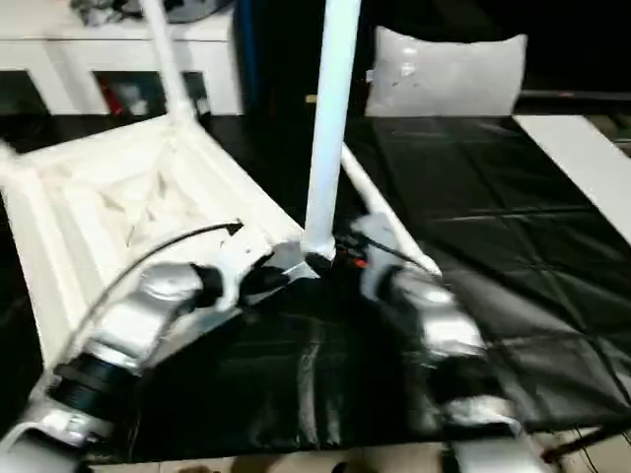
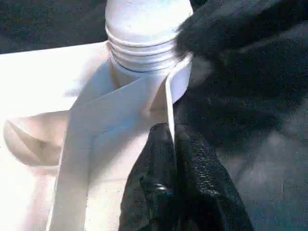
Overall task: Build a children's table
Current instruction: Rotate leg to tighten
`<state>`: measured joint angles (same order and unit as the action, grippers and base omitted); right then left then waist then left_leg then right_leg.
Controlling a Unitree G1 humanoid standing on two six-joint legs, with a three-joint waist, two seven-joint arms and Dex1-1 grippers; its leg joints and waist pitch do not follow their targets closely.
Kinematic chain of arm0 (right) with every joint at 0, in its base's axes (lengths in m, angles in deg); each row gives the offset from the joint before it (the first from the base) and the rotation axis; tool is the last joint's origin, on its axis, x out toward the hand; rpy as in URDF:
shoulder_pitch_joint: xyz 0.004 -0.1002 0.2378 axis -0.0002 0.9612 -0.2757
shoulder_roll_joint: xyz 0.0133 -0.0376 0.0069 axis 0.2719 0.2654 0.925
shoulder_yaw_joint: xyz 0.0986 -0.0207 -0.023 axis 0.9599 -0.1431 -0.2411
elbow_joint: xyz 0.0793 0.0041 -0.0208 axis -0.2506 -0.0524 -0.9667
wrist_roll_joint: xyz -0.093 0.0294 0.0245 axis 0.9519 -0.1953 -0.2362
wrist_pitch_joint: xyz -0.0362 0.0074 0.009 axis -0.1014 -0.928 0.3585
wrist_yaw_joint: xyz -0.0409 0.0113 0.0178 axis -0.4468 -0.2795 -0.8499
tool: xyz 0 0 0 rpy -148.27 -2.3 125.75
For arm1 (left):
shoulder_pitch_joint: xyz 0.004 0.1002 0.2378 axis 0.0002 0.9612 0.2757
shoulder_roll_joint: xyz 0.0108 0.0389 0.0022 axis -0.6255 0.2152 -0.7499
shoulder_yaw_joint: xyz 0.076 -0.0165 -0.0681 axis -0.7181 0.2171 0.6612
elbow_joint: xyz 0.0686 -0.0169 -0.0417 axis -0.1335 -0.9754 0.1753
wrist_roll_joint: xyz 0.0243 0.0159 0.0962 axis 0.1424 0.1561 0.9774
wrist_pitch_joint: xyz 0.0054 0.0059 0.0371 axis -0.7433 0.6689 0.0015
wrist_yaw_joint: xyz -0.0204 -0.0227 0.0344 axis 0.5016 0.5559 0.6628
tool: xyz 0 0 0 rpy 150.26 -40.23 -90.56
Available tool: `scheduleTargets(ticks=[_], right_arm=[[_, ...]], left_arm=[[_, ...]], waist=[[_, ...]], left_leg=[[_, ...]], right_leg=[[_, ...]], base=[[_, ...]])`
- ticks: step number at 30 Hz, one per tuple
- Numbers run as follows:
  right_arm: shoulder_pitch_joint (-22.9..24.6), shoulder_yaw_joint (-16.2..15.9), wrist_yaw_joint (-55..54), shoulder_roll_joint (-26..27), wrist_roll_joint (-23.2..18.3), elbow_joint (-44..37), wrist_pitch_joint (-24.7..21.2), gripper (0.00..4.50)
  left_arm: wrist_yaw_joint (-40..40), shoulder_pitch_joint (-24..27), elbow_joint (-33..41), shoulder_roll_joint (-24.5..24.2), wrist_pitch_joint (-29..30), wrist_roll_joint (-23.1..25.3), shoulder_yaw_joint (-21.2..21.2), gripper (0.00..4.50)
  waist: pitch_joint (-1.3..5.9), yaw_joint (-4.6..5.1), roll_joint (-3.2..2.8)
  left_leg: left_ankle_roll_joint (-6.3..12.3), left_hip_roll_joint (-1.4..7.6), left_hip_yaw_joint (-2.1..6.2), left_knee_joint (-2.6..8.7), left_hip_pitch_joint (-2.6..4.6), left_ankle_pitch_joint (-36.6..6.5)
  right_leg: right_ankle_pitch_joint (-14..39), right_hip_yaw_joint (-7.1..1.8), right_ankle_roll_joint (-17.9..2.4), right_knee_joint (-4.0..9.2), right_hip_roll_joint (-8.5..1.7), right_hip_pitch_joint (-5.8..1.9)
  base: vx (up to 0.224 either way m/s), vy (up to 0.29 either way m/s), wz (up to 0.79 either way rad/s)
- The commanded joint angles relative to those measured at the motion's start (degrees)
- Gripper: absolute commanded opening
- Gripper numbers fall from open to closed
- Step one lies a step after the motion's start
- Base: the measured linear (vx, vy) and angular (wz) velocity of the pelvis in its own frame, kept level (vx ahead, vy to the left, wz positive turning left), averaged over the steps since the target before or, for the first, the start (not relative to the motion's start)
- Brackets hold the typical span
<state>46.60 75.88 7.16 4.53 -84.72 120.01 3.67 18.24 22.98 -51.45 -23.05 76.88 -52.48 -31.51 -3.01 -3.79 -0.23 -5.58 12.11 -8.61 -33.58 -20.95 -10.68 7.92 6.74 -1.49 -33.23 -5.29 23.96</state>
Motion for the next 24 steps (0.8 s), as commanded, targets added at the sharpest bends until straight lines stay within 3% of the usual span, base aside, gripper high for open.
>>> scheduleTargets(ticks=[1,7,14,24], right_arm=[[-0.2,-1.0,4.9,-2.1,-0.5,-2.4,1.2,4.39],[0.0,-5.0,15.0,-7.7,1.2,-4.1,4.8,4.48],[-0.1,-8.6,22.2,-9.5,1.8,-4.7,5.0,4.48],[-0.4,-10.9,26.6,-8.8,1.2,-4.3,4.6,3.58]], left_arm=[[5.7,-1.2,-0.1,-1.3,-3.4,-1.0,-2.5,0.0],[17.3,-1.8,-1.8,-6.3,-8.8,-1.9,-5.8,0.0],[26.2,-3.0,-3.5,-10.2,-13.7,-1.7,-8.9,0.0],[29.5,-3.2,-3.8,-10.6,-16.2,-2.1,-9.7,0.0]], waist=[[3.99,-0.24,-0.17],[3.88,-1.44,-0.2],[3.8,-2.14,-0.29],[3.91,-2.33,0.03]], left_leg=[[4.83,0.82,-0.77,3.7,0.28,-11.9],[3.47,0.98,-0.96,3.82,1.01,-14.6],[2.44,1.17,-0.76,4.24,1.16,-16.7],[2.55,1.11,-0.81,4.17,0.94,-15.3]], right_leg=[[16.8,-2.66,-10.5,3.73,-2.71,-3.91],[18.2,-2.97,-10.7,3.77,-2.67,-3.4],[19.9,-3.19,-10.4,3.68,-2.83,-3.69],[19.2,-3.28,-10.8,3.47,-2.89,-3.94]], base=[[0.0,0.0,0.0],[0.0,0.0,0.0],[0.0,0.0,0.0],[0.0,0.0,0.0]])
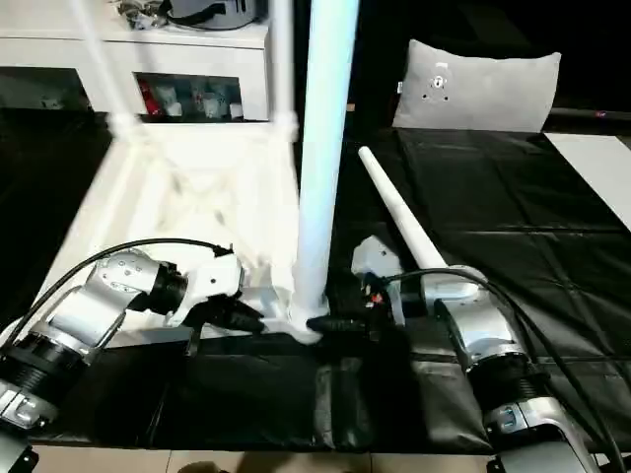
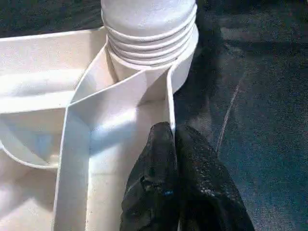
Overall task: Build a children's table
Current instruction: Rotate leg to tighten
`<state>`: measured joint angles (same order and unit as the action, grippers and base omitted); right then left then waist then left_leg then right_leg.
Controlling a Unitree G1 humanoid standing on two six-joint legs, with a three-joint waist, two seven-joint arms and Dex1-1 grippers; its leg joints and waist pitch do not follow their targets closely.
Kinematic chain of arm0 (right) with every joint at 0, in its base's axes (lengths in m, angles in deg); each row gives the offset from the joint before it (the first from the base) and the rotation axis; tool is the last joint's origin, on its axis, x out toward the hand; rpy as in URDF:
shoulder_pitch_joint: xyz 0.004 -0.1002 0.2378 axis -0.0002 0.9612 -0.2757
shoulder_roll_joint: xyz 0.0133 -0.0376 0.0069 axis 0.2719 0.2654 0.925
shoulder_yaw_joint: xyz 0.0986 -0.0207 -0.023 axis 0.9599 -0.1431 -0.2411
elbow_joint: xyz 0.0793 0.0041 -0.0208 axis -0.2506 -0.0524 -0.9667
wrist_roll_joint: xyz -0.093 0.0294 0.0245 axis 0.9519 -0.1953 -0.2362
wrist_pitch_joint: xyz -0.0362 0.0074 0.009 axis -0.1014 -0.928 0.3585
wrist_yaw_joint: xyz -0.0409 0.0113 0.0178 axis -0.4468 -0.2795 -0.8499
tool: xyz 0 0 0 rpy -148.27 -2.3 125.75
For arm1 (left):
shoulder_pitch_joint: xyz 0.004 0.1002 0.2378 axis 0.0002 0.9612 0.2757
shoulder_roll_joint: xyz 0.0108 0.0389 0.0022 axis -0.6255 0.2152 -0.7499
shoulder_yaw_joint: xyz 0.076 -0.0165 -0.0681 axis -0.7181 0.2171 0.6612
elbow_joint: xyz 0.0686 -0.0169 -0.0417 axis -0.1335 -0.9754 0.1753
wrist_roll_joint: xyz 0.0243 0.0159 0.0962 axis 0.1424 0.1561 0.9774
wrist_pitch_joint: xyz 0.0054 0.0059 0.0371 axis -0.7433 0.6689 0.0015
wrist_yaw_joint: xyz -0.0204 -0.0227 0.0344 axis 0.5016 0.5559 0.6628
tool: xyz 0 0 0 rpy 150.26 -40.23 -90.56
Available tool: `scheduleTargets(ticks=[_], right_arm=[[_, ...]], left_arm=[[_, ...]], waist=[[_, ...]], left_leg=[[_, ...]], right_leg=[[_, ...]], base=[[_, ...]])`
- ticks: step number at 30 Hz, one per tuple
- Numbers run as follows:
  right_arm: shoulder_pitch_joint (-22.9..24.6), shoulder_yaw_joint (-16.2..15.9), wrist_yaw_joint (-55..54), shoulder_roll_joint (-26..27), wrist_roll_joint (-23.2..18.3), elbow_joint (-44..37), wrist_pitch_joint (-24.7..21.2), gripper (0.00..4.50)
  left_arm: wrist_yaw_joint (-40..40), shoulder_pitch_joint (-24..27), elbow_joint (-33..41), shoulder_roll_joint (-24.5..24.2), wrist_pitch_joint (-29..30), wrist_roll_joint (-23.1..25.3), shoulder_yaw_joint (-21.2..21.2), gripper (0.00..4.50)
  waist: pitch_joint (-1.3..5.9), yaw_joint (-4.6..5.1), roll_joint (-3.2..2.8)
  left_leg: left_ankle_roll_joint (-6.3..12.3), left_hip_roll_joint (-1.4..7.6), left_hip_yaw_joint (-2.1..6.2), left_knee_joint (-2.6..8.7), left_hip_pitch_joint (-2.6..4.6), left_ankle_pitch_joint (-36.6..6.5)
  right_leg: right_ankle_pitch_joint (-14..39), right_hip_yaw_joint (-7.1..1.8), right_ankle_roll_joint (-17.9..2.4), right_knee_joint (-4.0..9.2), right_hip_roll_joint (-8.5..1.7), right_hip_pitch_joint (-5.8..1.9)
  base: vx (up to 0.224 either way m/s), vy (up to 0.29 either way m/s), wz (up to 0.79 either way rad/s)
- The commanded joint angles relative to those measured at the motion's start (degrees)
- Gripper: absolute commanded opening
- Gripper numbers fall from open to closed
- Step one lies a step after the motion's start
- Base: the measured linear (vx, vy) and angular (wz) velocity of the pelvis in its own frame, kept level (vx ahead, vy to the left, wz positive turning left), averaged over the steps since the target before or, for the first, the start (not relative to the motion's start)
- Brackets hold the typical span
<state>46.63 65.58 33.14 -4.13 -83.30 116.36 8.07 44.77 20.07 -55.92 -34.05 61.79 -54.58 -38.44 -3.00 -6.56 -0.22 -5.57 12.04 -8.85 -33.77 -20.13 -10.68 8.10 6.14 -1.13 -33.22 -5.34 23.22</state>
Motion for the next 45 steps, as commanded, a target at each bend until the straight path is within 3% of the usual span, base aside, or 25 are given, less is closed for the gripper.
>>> scheduleTargets(ticks=[1,7,8,16,20,22,25,26,27,28,30,33,34,37,38,41,42,43,45], right_arm=[[-0.4,-0.8,0.8,-0.1,-0.1,-0.6,0.5,3.58],[-0.8,-1.1,0.8,0.8,-0.1,0.4,0.8,3.13],[-0.9,-1.1,0.9,1.0,-0.1,0.5,0.8,2.88],[0.8,-1.0,1.6,1.8,-1.8,-1.4,-1.2,2.72],[3.4,0.6,-2.1,4.4,-4.7,-5.5,-6.3,2.7],[3.6,1.2,-5.1,5.9,-4.8,-6.0,-8.0,2.7],[2.4,2.7,-17.6,11.5,-2.3,-4.0,-11.1,2.69],[2.2,2.8,-18.4,11.9,-2.2,-3.7,-11.2,2.68],[1.2,3.5,-22.9,14.1,-1.3,-2.2,-11.4,2.63],[1.0,3.7,-23.8,14.5,-1.1,-1.9,-11.4,2.63],[-0.8,5.2,-31.2,17.8,0.0,0.4,-12.6,2.62],[-3.9,7.5,-41.5,21.8,1.5,4.6,-13.3,2.62],[-3.9,7.5,-41.5,21.8,1.5,4.6,-13.3,2.62],[-4.5,7.2,-44.1,22.3,3.2,6.4,-11.6,2.62],[-4.4,7.6,-43.2,22.3,2.4,6.4,-11.5,3.18],[-3.5,9.4,-42.5,22.0,1.1,5.0,-11.2,3.38],[-2.8,9.4,-41.3,21.3,1.1,3.9,-10.9,3.38],[-2.8,9.4,-41.3,21.3,1.1,3.9,-10.9,3.67],[-1.9,9.1,-39.4,20.1,0.9,2.6,-10.6,3.77]], left_arm=[[3.1,-0.2,0.7,0.4,-1.4,0.0,-2.9,0.0],[3.6,0.0,0.7,0.5,-1.9,0.0,-3.0,0.0],[3.7,0.0,0.7,0.4,-1.9,0.1,-3.2,0.0],[2.6,0.9,1.4,0.4,-0.8,0.0,-2.5,0.0],[-4.2,2.3,4.5,3.6,6.3,-1.4,0.6,0.0],[-7.0,2.5,5.4,4.9,8.4,-1.6,1.7,0.0],[-17.4,3.1,8.5,10.5,17.0,-2.2,5.9,0.0],[-18.1,3.1,8.7,10.8,17.6,-2.1,6.1,0.0],[-21.4,3.2,9.8,12.9,20.6,-1.7,7.1,0.0],[-22.1,3.3,10.0,13.2,21.2,-1.7,7.3,0.0],[-26.7,3.6,11.4,15.7,24.0,-0.3,8.2,0.0],[-33.1,3.6,12.4,19.4,25.6,1.6,8.7,0.0],[-33.1,3.6,12.4,19.4,25.6,1.6,8.7,0.0],[-34.7,3.6,13.2,20.5,26.3,2.2,8.4,0.0],[-34.8,3.6,13.4,20.5,26.4,2.2,8.3,0.0],[-35.1,3.4,13.3,19.6,26.3,2.5,8.4,0.0],[-34.8,3.4,13.1,18.9,25.9,2.7,8.4,0.0],[-34.8,3.4,13.1,18.9,25.9,2.7,8.4,0.0],[-34.4,3.5,12.7,17.9,25.2,2.9,8.2,0.0]], waist=[[3.89,0.47,0.13],[3.95,0.48,0.07],[3.93,0.51,0.13],[3.9,0.48,0.21],[3.96,0.38,0.34],[3.68,0.68,0.42],[3.31,1.48,0.18],[3.26,2.11,0.47],[3.27,2.72,0.47],[3.25,2.97,0.35],[3.21,4.79,0.45],[3.35,5.95,0.25],[3.38,6.16,0.58],[3.56,6.16,0.32],[3.72,5.95,0.33],[4.26,5.19,0.52],[4.26,5.19,0.52],[4.54,4.75,0.43],[4.52,4.11,0.35]], left_leg=[[2.57,1.18,-0.56,4.39,0.09,-15.2],[2.55,1.19,-0.56,4.36,0.16,-14.7],[2.56,1.2,-0.55,4.39,0.1,-14.6],[2.58,1.2,-0.61,4.4,0.21,-14.6],[2.63,1.41,-0.61,4.42,0.21,-13.4],[2.42,1.12,-0.59,4.56,0.05,-14.8],[0.89,0.72,-0.44,4.49,0.49,-17.8],[0.7,0.5,-0.32,4.41,0.41,-18.2],[0.55,0.37,-0.09,4.48,-0.27,-18.3],[0.64,0.27,-0.04,4.46,-0.18,-18.4],[0.65,0.04,0.2,4.19,-0.34,-19.8],[1.53,-0.2,0.38,3.88,-0.35,-20.4],[1.83,-0.15,0.32,3.85,-0.46,-20.2],[2.69,0.21,0.26,3.94,-0.42,-18.7],[3.1,0.33,0.1,3.92,-0.36,-17.5],[4.32,0.57,-0.15,3.82,-1.2,-10.4],[4.32,0.57,-0.15,3.82,-1.2,-10.4],[4.94,0.69,-0.21,3.61,-1.17,-7.4],[6.25,0.65,-0.38,3.45,-1.26,-4.8]], right_leg=[[19.4,-2.68,-11.0,3.49,-2.87,-3.21],[19.5,-2.71,-10.9,3.47,-2.87,-3.14],[19.3,-2.71,-10.9,3.43,-2.85,-3.16],[20.0,-2.73,-10.6,3.53,-2.88,-3.12],[18.1,-2.87,-11.2,3.17,-2.91,-3.2],[21.5,-2.67,-10.2,3.62,-2.78,-3.14],[30.9,-2.24,-6.9,4.91,-3.04,-2.74],[33.2,-1.98,-5.6,5.4,-2.99,-2.68],[34.6,-1.68,-4.1,5.38,-2.97,-3.15],[35.0,-1.55,-3.7,5.75,-2.94,-2.96],[35.6,-1.11,-3.3,6.07,-2.73,-2.79],[36.2,-0.77,-2.9,6.47,-2.78,-2.63],[35.6,-0.81,-3.1,6.49,-2.8,-2.56],[31.3,-1.06,-5.0,6.04,-2.89,-2.45],[28.5,-1.35,-6.2,5.66,-2.88,-2.48],[17.7,-2.03,-9.8,3.81,-2.83,-3.17],[17.7,-2.03,-9.8,3.81,-2.83,-3.17],[13.1,-2.15,-11.2,3.19,-2.8,-3.3],[8.7,-2.17,-12.8,2.67,-2.69,-3.4]], base=[[0.0,0.0,0.0],[0.0,0.0,0.0],[0.0,0.0,0.0],[0.0,0.0,0.0],[0.0,0.0,0.0],[0.0,0.0,0.0],[0.0,0.0,0.0],[0.0,0.0,0.0],[0.0,0.0,0.0],[0.0,0.0,0.0],[0.0,0.0,0.0],[0.0,0.0,0.0],[0.0,0.0,0.0],[0.0,0.0,0.0],[0.0,0.0,0.0],[0.0,0.0,0.0],[0.0,0.0,0.0],[0.0,0.0,0.0],[0.0,0.0,0.0]])
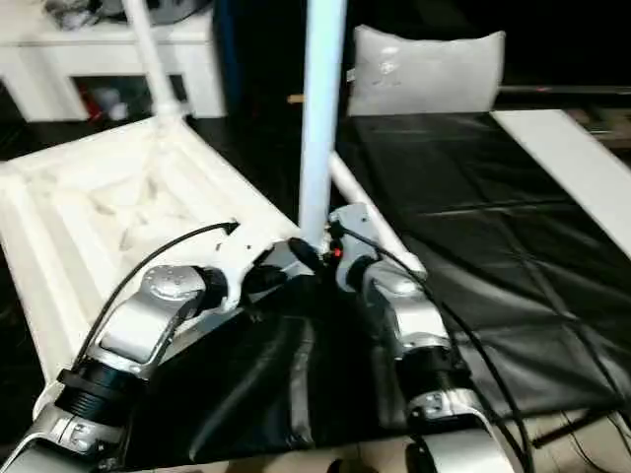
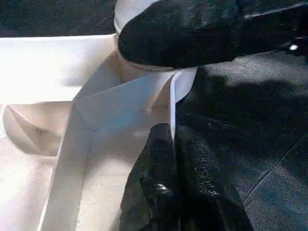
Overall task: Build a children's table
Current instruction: Rotate leg to tighten
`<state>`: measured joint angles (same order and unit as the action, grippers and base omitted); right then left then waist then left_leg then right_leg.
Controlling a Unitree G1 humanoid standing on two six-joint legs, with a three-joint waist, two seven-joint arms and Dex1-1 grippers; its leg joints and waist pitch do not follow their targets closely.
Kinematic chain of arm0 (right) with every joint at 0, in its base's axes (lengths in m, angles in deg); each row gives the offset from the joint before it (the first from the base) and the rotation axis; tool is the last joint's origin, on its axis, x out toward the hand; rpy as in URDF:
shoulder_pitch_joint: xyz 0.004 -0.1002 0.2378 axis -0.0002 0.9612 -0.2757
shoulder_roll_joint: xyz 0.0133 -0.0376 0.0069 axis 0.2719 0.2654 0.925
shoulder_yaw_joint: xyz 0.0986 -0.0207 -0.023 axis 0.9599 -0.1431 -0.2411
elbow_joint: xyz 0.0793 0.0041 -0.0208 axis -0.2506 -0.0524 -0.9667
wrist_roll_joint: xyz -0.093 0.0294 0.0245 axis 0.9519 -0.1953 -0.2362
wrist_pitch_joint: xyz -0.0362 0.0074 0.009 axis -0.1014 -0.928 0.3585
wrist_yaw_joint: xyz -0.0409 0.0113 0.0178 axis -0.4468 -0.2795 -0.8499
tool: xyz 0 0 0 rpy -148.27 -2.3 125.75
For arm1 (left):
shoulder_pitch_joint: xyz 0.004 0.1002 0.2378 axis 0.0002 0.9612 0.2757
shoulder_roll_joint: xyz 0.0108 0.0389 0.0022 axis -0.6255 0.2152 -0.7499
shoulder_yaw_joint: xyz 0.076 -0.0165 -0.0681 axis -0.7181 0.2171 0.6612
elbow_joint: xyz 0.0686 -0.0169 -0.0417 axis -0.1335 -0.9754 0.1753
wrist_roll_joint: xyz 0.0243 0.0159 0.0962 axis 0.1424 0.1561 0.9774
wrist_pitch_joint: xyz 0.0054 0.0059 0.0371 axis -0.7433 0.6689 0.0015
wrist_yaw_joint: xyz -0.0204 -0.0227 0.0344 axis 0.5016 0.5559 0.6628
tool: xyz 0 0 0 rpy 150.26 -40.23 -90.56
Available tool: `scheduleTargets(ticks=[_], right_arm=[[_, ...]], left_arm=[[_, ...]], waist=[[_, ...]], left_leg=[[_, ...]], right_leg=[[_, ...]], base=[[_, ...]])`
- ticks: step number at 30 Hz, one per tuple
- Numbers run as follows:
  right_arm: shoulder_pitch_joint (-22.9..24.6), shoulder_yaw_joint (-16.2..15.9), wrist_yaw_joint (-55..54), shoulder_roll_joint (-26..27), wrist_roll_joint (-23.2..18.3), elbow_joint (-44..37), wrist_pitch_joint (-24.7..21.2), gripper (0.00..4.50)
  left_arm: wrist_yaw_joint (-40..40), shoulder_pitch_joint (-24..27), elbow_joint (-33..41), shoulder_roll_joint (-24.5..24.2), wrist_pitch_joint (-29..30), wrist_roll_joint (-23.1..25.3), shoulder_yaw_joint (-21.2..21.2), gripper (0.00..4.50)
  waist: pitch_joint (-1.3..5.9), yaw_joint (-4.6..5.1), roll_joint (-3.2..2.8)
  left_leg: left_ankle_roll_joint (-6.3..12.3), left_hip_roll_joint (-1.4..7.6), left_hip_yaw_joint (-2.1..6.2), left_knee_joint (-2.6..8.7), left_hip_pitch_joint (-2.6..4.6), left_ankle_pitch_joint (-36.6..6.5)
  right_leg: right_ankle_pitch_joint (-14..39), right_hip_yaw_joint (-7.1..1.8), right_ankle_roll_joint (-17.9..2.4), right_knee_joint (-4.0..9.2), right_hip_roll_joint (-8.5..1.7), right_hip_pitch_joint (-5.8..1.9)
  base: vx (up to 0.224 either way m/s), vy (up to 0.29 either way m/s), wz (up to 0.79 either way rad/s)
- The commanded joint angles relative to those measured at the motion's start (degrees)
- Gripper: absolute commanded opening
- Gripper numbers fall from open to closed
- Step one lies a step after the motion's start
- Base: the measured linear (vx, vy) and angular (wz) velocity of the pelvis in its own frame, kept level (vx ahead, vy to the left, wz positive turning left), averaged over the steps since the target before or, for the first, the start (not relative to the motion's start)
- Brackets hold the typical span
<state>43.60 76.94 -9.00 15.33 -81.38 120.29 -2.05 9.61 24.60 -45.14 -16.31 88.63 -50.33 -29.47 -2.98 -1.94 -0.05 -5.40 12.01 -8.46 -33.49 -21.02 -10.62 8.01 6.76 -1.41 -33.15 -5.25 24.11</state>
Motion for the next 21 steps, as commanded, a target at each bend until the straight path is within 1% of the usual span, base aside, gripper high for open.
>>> scheduleTargets(ticks=[1,2,3,4,5,6,7,8,9,10,11,13,14,16,18,19,20,21], right_arm=[[1.8,-2.7,3.9,-0.3,-1.0,-2.0,0.1,3.77],[2.1,-2.9,4.6,-0.9,-1.0,-2.4,0.6,3.91],[2.6,-3.1,5.8,-1.6,-1.2,-3.1,0.8,4.05],[3.0,-3.2,6.9,-2.3,-1.5,-3.7,1.0,4.15],[3.0,-3.2,6.9,-2.3,-1.5,-3.7,1.0,4.18],[4.2,-3.8,10.7,-4.9,-1.7,-5.7,1.6,4.24],[4.2,-3.8,10.7,-4.9,-1.7,-5.7,1.6,4.35],[4.8,-4.0,12.9,-6.4,-1.8,-6.8,1.9,4.44],[5.2,-4.1,14.8,-7.5,-1.9,-7.7,2.1,4.44],[5.4,-4.1,16.0,-8.3,-2.0,-8.2,2.3,4.44],[5.5,-4.1,16.7,-8.7,-2.1,-8.5,2.4,4.44],[5.7,-4.1,17.7,-9.4,-2.3,-8.9,2.5,4.44],[6.0,-4.1,20.9,-11.7,-2.7,-9.7,3.0,4.44],[6.0,-4.1,21.2,-11.9,-2.8,-9.8,3.1,4.44],[6.1,-4.7,24.1,-13.6,-3.4,-10.3,3.0,4.44],[6.2,-5.4,26.1,-14.9,-3.3,-10.7,3.5,4.44],[6.1,-6.2,27.7,-16.0,-2.9,-10.9,4.4,4.44],[6.1,-6.2,27.7,-16.0,-2.9,-10.9,4.4,4.44]], left_arm=[[1.4,-1.0,1.6,-0.6,-2.6,-1.3,-1.1,0.0],[1.9,-1.0,1.4,-1.0,-3.3,-1.2,-1.2,0.0],[2.0,-1.0,1.2,-1.4,-3.4,-1.2,-1.2,0.0],[2.4,-1.0,0.9,-1.8,-3.7,-1.1,-1.2,0.0],[2.4,-1.0,0.9,-1.8,-3.7,-1.1,-1.2,0.0],[4.1,-0.9,0.2,-3.3,-5.1,-1.2,-1.4,0.0],[4.1,-0.9,0.2,-3.3,-5.1,-1.2,-1.4,0.0],[5.4,-0.9,-0.2,-4.1,-5.8,-1.4,-1.5,0.0],[6.1,-0.9,-0.4,-4.7,-5.8,-1.6,-1.5,0.0],[7.0,-0.9,-0.6,-5.3,-6.3,-1.8,-1.6,0.0],[7.6,-0.9,-0.7,-5.6,-6.5,-1.9,-1.8,0.0],[8.5,-0.8,-0.9,-6.3,-6.7,-2.1,-2.1,0.0],[12.0,-0.7,-1.3,-8.4,-8.7,-2.4,-3.5,0.0],[12.3,-0.7,-1.4,-8.6,-8.8,-2.5,-3.6,0.0],[14.8,-0.7,-1.6,-9.9,-9.8,-3.1,-4.3,0.0],[16.9,-0.7,-1.8,-11.0,-11.1,-3.3,-5.0,0.0],[19.4,-0.6,-1.7,-12.1,-12.0,-3.7,-5.7,0.0],[19.4,-0.6,-1.7,-12.1,-12.0,-3.7,-5.7,0.0]], waist=[[4.41,-0.72,0.18],[4.41,-0.98,0.24],[4.37,-1.09,-0.12],[4.27,-1.14,0.04],[4.16,-1.2,0.04],[4.08,-1.38,-0.06],[4.05,-1.59,-0.33],[4.01,-1.78,-0.13],[4.02,-1.9,-0.32],[3.98,-2.07,-0.68],[3.94,-2.0,-0.41],[3.93,-2.05,-0.4],[3.91,-2.05,-0.3],[3.96,-2.03,-0.28],[3.97,-2.06,-0.23],[3.95,-2.11,-0.1],[4.0,-2.33,-0.2],[4.0,-2.33,-0.2]], left_leg=[[6.24,0.71,-0.82,3.2,-0.28,-5.1],[6.24,0.72,-0.88,3.22,-0.16,-5.6],[5.93,0.8,-0.84,3.3,-0.06,-6.2],[5.53,0.81,-0.91,3.36,0.04,-7.4],[5.28,0.84,-0.9,3.43,0.0,-7.9],[4.7,0.83,-0.91,3.49,0.09,-9.1],[4.49,0.76,-0.87,3.49,0.13,-9.6],[4.11,0.84,-0.9,3.56,0.26,-10.7],[3.98,0.83,-0.86,3.6,0.28,-11.0],[3.69,0.85,-0.86,3.59,0.4,-11.4],[3.58,0.82,-0.83,3.63,0.27,-11.9],[3.33,0.83,-0.75,3.73,0.22,-12.5],[3.2,0.85,-0.64,3.79,0.23,-13.0],[3.2,0.85,-0.66,3.76,0.22,-13.1],[3.35,0.82,-0.72,3.68,0.33,-13.0],[3.42,0.85,-0.72,3.68,0.36,-13.0],[3.7,0.89,-0.75,3.64,0.32,-12.3],[3.7,0.89,-0.75,3.64,0.32,-12.3]], right_leg=[[8.9,-2.79,-12.6,2.69,-2.77,-4.27],[9.3,-2.83,-12.5,2.68,-2.81,-4.31],[9.9,-2.83,-12.5,2.73,-2.81,-4.28],[11.2,-2.79,-12.3,2.95,-2.75,-4.24],[12.0,-2.8,-12.1,3.05,-2.78,-4.28],[13.9,-2.8,-11.5,3.29,-2.83,-4.22],[14.7,-2.76,-10.9,3.45,-2.8,-4.22],[15.9,-2.8,-10.3,3.59,-2.74,-4.14],[16.2,-2.76,-10.2,3.59,-2.71,-4.16],[16.6,-2.79,-10.0,3.66,-2.72,-4.02],[17.1,-2.73,-9.8,3.81,-2.73,-4.11],[18.0,-2.68,-9.5,3.84,-2.71,-4.19],[18.5,-2.63,-9.4,3.93,-2.79,-4.14],[18.6,-2.67,-9.4,3.81,-2.78,-4.22],[18.5,-2.68,-9.7,3.88,-2.78,-4.16],[18.7,-2.68,-9.7,3.89,-2.81,-4.12],[18.1,-2.78,-9.9,3.74,-2.85,-4.1],[18.1,-2.78,-9.9,3.74,-2.85,-4.1]], base=[[0.0,0.0,0.0],[0.0,0.0,0.0],[0.0,0.0,0.0],[0.0,0.0,0.0],[0.0,0.0,0.0],[0.0,0.0,0.0],[0.0,0.0,0.0],[0.0,0.0,0.0],[0.0,0.0,0.0],[0.0,0.0,0.0],[0.0,0.0,0.0],[0.0,0.0,0.0],[0.0,0.0,0.0],[0.0,0.0,0.0],[0.0,0.0,0.0],[0.0,0.0,0.0],[0.0,0.0,0.0],[0.0,0.0,0.0]])
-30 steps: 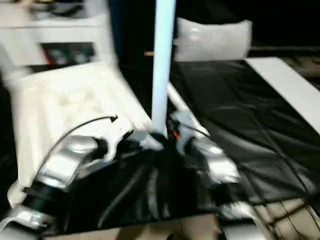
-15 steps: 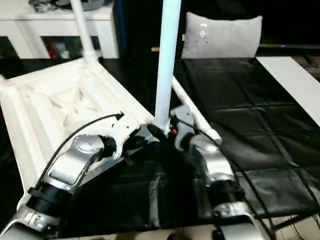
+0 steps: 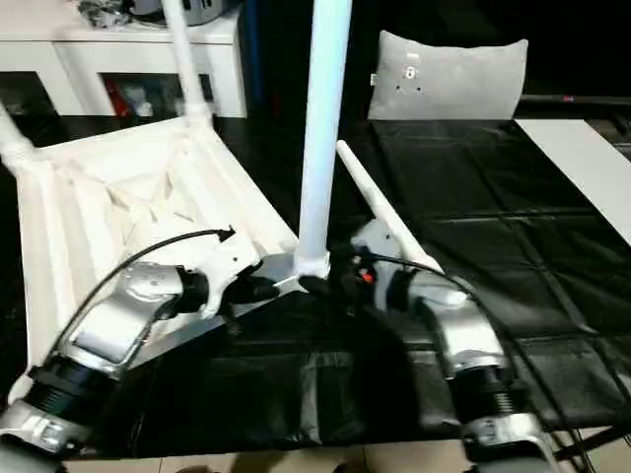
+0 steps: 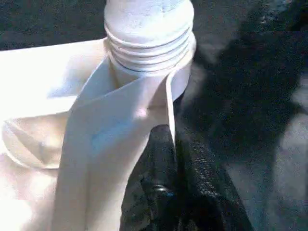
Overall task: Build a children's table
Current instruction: Rotate leg to tighten
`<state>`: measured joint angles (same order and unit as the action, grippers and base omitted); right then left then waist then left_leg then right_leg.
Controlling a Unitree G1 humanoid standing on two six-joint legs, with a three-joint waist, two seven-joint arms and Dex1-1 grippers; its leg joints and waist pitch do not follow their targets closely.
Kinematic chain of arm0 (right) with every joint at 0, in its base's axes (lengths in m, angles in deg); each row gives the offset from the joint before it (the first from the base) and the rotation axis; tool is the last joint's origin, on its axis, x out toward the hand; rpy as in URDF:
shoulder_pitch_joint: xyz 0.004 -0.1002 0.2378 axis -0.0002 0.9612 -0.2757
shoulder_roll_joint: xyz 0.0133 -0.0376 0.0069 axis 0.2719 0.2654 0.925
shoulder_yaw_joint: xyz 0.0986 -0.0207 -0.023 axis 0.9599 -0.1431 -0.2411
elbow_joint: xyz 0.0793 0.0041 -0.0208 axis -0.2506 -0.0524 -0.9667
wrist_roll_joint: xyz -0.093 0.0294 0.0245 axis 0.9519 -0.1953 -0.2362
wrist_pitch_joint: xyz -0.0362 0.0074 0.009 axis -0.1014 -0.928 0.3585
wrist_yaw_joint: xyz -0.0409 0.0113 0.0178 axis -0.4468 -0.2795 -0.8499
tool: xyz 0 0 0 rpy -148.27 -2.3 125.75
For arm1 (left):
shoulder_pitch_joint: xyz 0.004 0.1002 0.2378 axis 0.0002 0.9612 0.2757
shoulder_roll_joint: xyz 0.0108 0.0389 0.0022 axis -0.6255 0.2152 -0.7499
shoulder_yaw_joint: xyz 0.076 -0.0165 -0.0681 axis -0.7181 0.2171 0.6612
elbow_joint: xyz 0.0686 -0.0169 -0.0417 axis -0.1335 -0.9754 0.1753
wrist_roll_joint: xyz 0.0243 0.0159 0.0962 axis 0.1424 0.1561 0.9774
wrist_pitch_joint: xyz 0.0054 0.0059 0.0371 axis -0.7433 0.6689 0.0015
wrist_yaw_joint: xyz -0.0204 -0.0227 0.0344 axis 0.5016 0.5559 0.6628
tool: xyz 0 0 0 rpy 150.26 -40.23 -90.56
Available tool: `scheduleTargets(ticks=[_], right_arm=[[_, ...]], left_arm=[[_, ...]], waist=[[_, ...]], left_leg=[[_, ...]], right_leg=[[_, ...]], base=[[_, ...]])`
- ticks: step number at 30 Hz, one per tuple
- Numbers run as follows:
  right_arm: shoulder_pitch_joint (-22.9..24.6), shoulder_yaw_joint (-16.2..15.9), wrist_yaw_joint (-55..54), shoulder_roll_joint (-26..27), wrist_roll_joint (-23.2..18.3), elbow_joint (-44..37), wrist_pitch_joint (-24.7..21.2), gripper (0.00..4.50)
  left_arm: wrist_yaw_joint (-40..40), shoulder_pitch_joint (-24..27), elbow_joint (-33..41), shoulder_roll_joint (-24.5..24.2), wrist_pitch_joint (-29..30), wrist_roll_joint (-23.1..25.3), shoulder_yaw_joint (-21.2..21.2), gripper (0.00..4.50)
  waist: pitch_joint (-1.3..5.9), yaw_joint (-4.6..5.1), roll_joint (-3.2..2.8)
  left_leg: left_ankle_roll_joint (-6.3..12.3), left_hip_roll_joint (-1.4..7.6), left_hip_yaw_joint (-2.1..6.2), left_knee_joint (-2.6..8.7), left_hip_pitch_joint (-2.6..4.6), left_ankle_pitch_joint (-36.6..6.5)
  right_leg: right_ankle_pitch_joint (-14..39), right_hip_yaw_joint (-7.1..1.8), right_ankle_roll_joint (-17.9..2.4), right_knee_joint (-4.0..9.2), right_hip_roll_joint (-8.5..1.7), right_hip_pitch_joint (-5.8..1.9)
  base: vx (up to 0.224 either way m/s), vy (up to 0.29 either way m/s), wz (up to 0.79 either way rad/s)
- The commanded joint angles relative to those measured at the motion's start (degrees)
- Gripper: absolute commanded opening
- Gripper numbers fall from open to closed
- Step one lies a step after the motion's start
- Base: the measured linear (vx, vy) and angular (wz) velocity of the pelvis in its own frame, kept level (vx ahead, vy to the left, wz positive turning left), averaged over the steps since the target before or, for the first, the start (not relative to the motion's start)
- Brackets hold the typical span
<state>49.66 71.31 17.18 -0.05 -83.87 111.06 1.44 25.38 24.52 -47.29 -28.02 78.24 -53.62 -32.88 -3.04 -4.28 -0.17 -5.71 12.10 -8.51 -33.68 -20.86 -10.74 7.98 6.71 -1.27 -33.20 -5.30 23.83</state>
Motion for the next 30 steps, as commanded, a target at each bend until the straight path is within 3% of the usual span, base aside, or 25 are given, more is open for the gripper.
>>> scheduleTargets(ticks=[1,3,4,7,11,18,30], right_arm=[[-0.1,-1.6,3.5,-1.8,0.2,-1.8,1.9,4.44],[-0.4,-2.4,5.5,-2.7,0.7,-1.6,2.8,4.44],[-0.9,-3.2,7.7,-3.5,0.9,-1.1,3.5,4.44],[-1.6,-4.1,10.7,-4.1,0.9,-0.2,4.0,4.44],[-2.5,-5.8,14.4,-4.8,0.7,0.9,4.5,4.06],[-2.7,-6.6,15.8,-4.4,0.5,1.6,5.2,3.43],[-3.0,-7.4,17.8,-3.3,0.0,2.9,5.2,2.55]], left_arm=[[7.0,-0.6,0.4,-1.7,-3.9,-1.0,-3.2,0.0],[10.0,-0.7,0.3,-3.0,-5.1,-1.5,-4.0,0.0],[13.4,-0.8,0.2,-4.2,-7.0,-2.2,-4.9,0.0],[17.5,-1.2,0.3,-5.9,-8.4,-2.7,-6.2,0.0],[20.5,-2.2,-0.7,-7.3,-10.0,-2.4,-7.6,0.0],[21.6,-3.2,-1.8,-7.5,-11.5,-2.4,-7.8,0.0],[22.4,-3.7,-3.4,-7.3,-13.3,-2.3,-8.5,0.0]], waist=[[4.08,-0.13,-0.1],[4.14,-0.69,-0.24],[4.24,-1.0,0.01],[4.12,-1.39,-0.28],[3.99,-1.89,-0.24],[3.81,-1.64,0.08],[3.92,-1.71,0.05]], left_leg=[[3.97,0.83,-0.72,3.81,0.2,-11.7],[4.0,0.95,-0.82,3.77,0.39,-11.1],[4.05,0.92,-0.87,3.7,0.53,-11.0],[3.99,1.11,-0.91,3.85,0.69,-11.6],[3.09,1.13,-1.0,4.0,1.03,-13.7],[2.23,0.96,-0.8,4.3,0.99,-16.0],[2.65,0.97,-0.91,4.19,0.89,-14.5]], right_leg=[[17.5,-2.75,-10.3,3.66,-2.75,-3.81],[16.0,-2.85,-10.9,3.41,-2.71,-3.64],[15.6,-2.83,-11.2,3.37,-2.76,-3.67],[14.8,-2.91,-11.9,3.08,-2.69,-3.63],[16.9,-3.0,-11.7,3.22,-2.7,-3.49],[22.0,-3.18,-9.6,3.71,-2.85,-3.75],[19.9,-3.23,-10.4,3.46,-2.75,-3.78]], base=[[0.0,0.0,0.0],[0.0,0.0,0.0],[0.0,0.0,0.0],[0.0,0.0,0.0],[0.0,0.0,0.0],[0.0,0.0,0.0],[0.0,0.0,0.0]])
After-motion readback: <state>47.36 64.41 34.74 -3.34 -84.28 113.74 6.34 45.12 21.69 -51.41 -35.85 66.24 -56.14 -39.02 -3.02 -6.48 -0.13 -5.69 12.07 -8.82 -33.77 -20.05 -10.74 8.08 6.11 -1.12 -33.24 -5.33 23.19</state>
